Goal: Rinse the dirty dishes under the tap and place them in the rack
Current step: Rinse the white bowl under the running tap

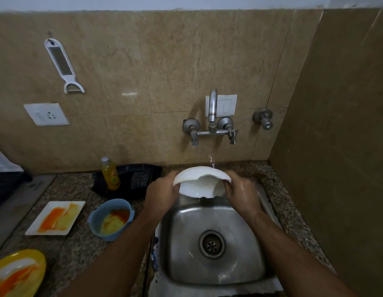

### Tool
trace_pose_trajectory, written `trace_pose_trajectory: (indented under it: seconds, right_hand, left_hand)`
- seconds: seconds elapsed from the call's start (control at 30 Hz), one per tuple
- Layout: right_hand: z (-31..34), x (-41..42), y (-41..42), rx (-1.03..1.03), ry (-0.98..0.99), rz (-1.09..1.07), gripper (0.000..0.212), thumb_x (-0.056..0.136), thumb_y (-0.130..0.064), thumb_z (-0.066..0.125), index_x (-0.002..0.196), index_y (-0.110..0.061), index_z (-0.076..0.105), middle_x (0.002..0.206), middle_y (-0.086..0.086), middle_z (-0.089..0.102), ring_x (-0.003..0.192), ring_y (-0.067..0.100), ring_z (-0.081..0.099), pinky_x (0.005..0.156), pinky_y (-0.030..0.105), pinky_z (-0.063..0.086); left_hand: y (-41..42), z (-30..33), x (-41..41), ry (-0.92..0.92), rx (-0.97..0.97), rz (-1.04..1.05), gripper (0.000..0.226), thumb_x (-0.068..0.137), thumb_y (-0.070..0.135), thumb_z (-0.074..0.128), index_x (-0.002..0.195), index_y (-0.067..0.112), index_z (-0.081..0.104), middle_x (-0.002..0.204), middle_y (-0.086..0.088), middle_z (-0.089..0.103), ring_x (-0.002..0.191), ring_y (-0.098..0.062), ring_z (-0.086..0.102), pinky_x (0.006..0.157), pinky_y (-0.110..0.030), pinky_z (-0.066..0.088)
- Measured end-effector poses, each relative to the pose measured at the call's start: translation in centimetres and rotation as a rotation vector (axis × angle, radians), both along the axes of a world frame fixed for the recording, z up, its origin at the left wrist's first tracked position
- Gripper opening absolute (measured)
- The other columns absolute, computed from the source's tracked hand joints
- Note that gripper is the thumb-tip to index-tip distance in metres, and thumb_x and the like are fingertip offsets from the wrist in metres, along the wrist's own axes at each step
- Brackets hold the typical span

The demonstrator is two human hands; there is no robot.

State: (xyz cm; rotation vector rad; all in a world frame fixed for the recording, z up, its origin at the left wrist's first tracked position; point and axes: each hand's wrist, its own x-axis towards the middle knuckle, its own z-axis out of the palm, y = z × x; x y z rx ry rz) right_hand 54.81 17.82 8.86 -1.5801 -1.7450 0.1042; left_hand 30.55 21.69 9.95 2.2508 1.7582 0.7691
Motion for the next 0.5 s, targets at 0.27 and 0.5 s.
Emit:
trace_pose_trajectory:
  seconds: [0.27, 0.5]
  right_hand:
    - [0.04, 0.04, 0.32, -0.04, -0.012, -0.003, 0.024, 0.094, -0.024, 0.06, 0.118, -0.021, 0.063, 0.094, 0.004, 0.074, 0.083, 0.024, 0.07, 0.065, 0.027, 0.047]
    - [0.19, -0.15, 0.25, -0.021, 0.003, 0.013, 0.024, 0.095, -0.028, 0.06, 0.117, -0.021, 0.065, 0.097, 0.002, 0.074, 0.085, 0.02, 0.069, 0.065, 0.023, 0.045]
  left_hand:
    - [-0.16, 0.16, -0.11, 0.019, -0.016, -0.004, 0.029, 0.098, 0.032, 0.049, 0.124, 0.022, 0.057, 0.091, -0.004, 0.07, 0.083, -0.026, 0.068, 0.067, -0.032, 0.047]
    - [-0.43, 0.16, -0.38, 0.0, 0.015, -0.027, 0.025, 0.098, 0.033, 0.047, 0.115, 0.019, 0.06, 0.091, -0.005, 0.071, 0.08, -0.023, 0.066, 0.069, -0.035, 0.052]
